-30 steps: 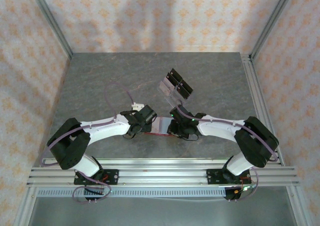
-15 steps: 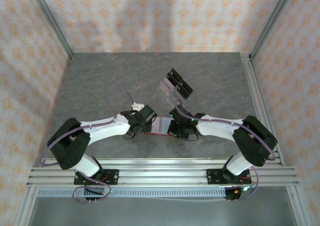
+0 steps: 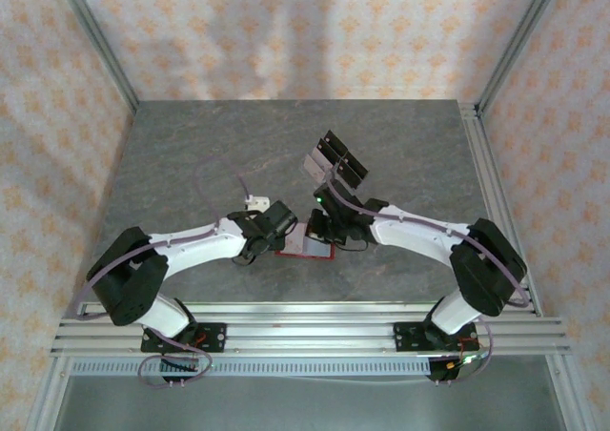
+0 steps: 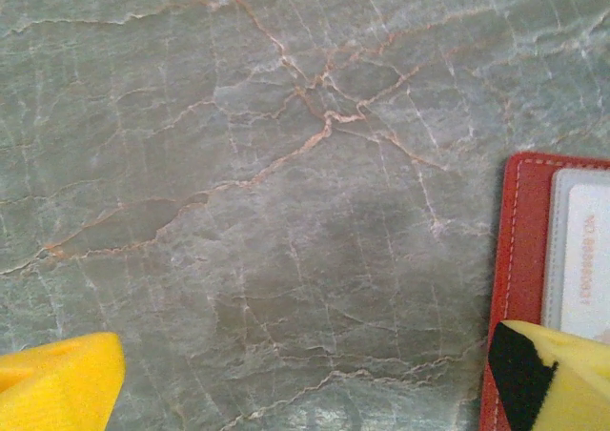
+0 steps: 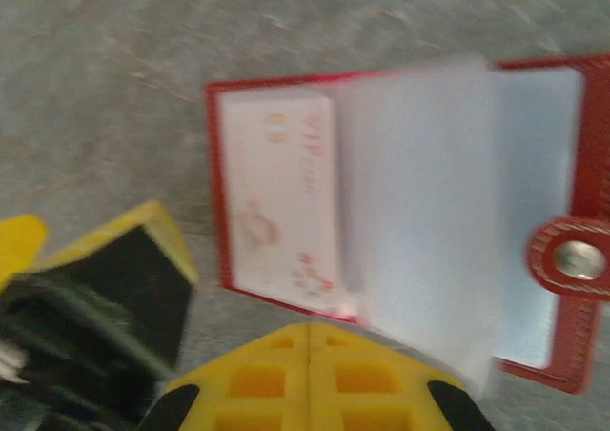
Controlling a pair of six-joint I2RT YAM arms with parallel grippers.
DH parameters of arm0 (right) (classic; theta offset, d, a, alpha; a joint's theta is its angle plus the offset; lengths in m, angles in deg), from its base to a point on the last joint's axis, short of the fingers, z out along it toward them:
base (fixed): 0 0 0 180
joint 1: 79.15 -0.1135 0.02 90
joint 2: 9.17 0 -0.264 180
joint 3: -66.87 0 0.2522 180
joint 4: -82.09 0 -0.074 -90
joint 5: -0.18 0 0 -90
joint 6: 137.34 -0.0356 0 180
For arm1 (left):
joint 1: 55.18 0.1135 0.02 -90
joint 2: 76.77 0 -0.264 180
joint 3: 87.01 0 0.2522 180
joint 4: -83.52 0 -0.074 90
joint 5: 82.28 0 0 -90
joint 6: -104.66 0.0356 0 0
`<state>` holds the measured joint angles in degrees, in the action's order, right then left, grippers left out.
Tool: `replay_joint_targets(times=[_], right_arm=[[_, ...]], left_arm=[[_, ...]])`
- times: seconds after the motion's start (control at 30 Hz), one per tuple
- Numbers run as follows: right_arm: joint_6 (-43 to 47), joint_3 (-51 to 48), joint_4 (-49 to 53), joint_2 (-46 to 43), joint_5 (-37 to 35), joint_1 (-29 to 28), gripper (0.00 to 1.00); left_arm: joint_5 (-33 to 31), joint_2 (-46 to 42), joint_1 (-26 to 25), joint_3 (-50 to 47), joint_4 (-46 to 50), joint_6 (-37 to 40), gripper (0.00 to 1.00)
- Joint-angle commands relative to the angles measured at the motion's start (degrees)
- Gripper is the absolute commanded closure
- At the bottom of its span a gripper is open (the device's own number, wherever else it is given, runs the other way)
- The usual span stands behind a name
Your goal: Put the credit cards into the card holder
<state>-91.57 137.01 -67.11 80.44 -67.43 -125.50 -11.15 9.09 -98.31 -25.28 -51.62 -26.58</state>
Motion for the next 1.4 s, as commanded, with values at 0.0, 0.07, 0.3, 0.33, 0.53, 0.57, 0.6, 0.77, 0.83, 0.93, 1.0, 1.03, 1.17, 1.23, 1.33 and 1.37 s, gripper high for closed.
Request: replay_joint_targets(times=[0.0, 0.07, 0.3, 0.33, 0.53, 0.57, 0.6, 0.77, 0.83, 0.93, 1.0, 1.03, 1.17, 1.23, 1.33, 1.37], right_arm=[[2.1, 3.1, 0.4, 3.9, 1.7, -0.4, 1.00], [2.1, 4.8, -0.4, 6.0, 2.3, -0.9, 1.00], [3.6, 7.9, 1.6, 8.5, -0.2, -2.1, 0.99], [4.3, 8.0, 3.2, 8.0, -1.5, -2.0, 0.91], [7.5, 5.4, 7.1, 5.7, -5.8, -0.4, 0.71], [7.9, 4.9, 7.4, 5.8, -6.0, 0.0, 0.71], [8.3, 4.5, 7.8, 5.9, -6.6, 0.4, 0.71], [9.7, 2.0, 8.2, 6.5, -8.1, 3.0, 0.71], [10.7, 1.6, 9.3, 6.6, -9.2, 3.7, 0.71], [11.5, 1.1, 10.6, 6.1, -10.5, 4.6, 0.71], [11.8, 0.7, 10.7, 6.0, -10.5, 4.9, 0.71], [11.9, 0.6, 10.7, 6.1, -10.5, 5.0, 0.71], [11.9, 0.5, 10.0, 6.7, -9.6, 5.1, 0.70], [11.9, 0.5, 9.8, 6.7, -9.1, 5.1, 0.70], [11.2, -0.1, 9.2, 4.5, -8.0, 5.1, 0.70], [10.6, -0.5, 9.2, 3.6, -7.7, 5.1, 0.69]], left_arm=[[-3.4, -3.0, -0.4, 0.0, 2.5, -4.5, 0.00], [-4.1, -4.2, -0.5, -0.6, 3.0, -5.9, 0.00], [-6.0, -7.5, -0.5, -1.7, 4.8, -6.6, 0.00], [-6.0, -7.6, -0.5, -1.9, 4.7, -6.4, 0.00], [-4.0, -6.6, -0.5, -2.7, 2.1, -4.9, 0.00], [-3.9, -6.2, -0.5, -2.6, 2.0, -4.7, 0.00], [-3.7, -5.7, -0.5, -2.4, 1.9, -4.5, 0.00], [-2.9, -4.3, -0.5, -1.9, 1.4, -3.7, 0.00], [-2.7, -4.0, -0.5, -1.8, 1.2, -3.4, 0.00], [-2.5, -3.6, -0.5, -1.4, 1.1, -3.2, 0.00], [-2.3, -3.1, -0.5, -1.1, 1.0, -3.0, 0.00], [-2.2, -2.9, -0.5, -1.0, 1.0, -2.8, 0.00], [-2.2, -2.2, -0.5, -0.4, 1.0, -2.5, 0.00], [-2.2, -1.9, -0.5, -0.2, 1.1, -2.4, 0.00], [-2.0, -1.8, -0.5, -0.1, 1.0, -2.4, 0.00], [-2.0, -1.8, -0.5, 0.0, 1.0, -2.4, 0.00]])
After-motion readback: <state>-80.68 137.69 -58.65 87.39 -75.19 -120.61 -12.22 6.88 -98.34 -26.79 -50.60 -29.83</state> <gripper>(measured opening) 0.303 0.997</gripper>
